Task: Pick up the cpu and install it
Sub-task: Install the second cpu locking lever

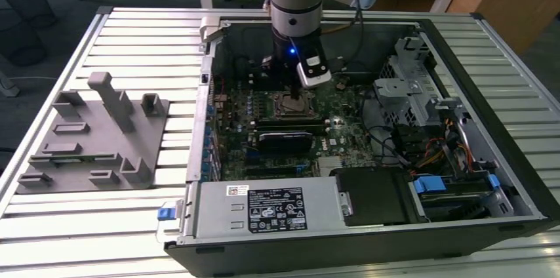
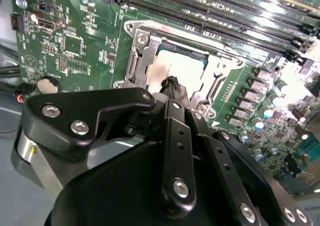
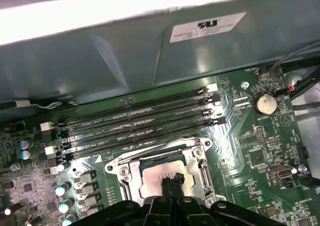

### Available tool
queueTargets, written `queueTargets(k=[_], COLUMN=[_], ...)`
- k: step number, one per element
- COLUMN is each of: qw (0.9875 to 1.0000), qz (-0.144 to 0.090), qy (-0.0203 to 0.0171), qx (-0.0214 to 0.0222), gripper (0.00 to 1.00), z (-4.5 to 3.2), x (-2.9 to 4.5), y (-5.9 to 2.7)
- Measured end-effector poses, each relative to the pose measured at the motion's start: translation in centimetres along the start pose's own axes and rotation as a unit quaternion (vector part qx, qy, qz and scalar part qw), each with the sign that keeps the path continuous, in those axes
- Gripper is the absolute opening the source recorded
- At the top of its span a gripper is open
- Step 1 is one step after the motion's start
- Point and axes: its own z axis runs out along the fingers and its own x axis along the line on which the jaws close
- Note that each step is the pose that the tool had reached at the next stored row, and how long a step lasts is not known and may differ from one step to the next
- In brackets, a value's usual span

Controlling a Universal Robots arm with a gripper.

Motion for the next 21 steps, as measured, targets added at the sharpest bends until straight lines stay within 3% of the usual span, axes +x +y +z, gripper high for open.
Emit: queueTargets(k=[6,13,21], qw=[1.0,1.0,1.0], qz=[0.0,0.0,0.0], qy=[0.0,-0.0002,-0.0003], qx=[-0.0001,0.0008,0.0008], gripper=[0.11,0.11,0.11], z=[-0.22,-0.3,-1.46], x=[-0.03,-0.25,-0.41], y=[-0.04,-0.73,-0.86])
